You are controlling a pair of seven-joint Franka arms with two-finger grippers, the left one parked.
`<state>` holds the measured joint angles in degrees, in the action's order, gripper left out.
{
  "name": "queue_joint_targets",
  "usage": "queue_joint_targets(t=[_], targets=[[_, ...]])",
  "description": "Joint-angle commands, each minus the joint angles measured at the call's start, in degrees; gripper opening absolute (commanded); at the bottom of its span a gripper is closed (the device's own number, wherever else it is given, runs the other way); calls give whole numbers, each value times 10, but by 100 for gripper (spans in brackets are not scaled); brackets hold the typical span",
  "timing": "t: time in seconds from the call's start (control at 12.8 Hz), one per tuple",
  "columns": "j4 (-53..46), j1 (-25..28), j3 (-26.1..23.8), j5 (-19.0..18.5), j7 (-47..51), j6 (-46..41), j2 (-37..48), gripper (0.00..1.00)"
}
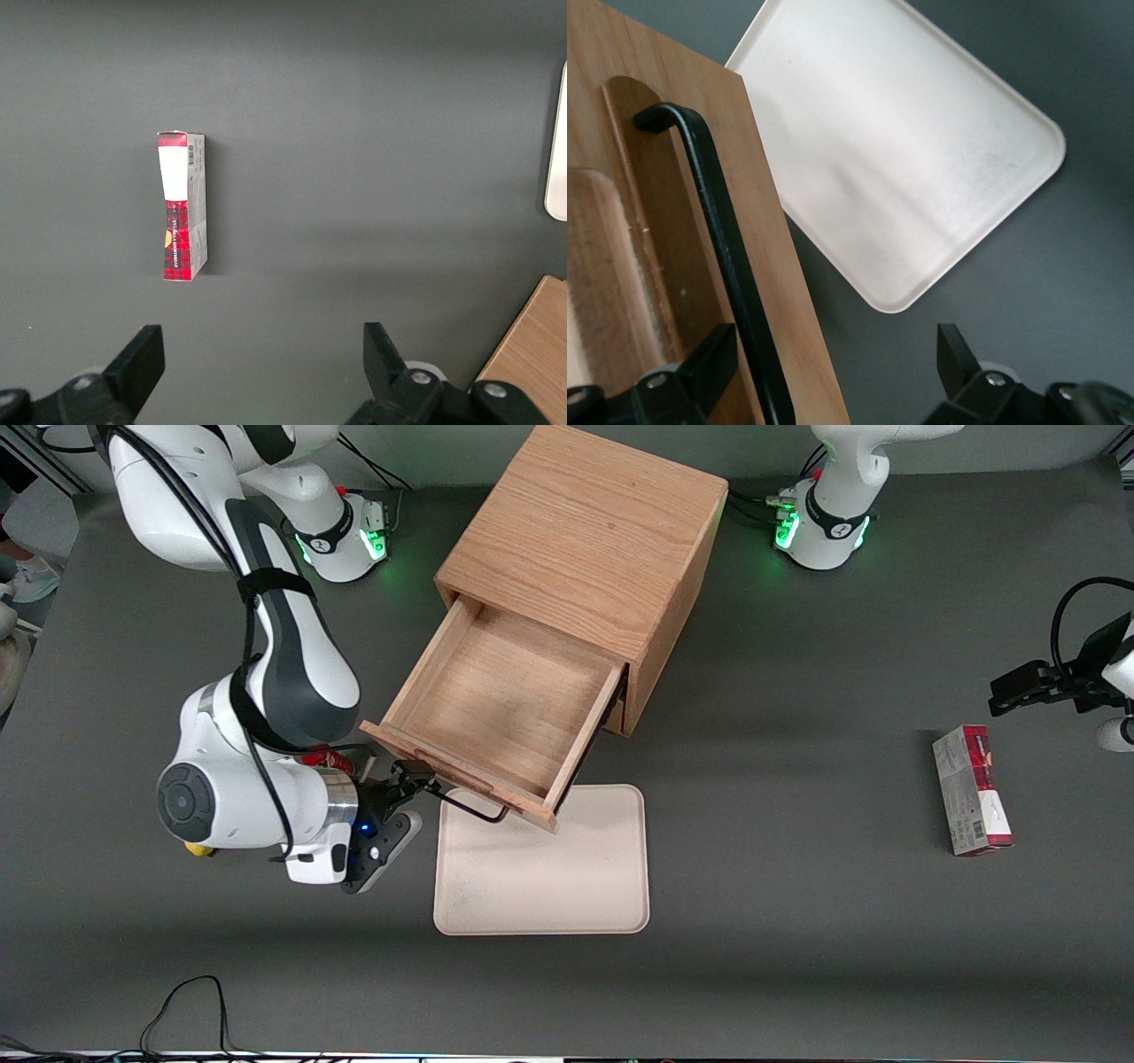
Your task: Open upper drawer
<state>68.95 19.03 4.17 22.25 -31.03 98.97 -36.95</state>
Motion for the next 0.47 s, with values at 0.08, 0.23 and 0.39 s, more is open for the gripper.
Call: queue_joint_targets(t=[0.08,0.23,0.39], targets=[[-24,-10,0,12,18,18,-11,100],[-29,-21,0,13,38,25,-9,100],[-39,-37,-1,19,66,24,-4,100]])
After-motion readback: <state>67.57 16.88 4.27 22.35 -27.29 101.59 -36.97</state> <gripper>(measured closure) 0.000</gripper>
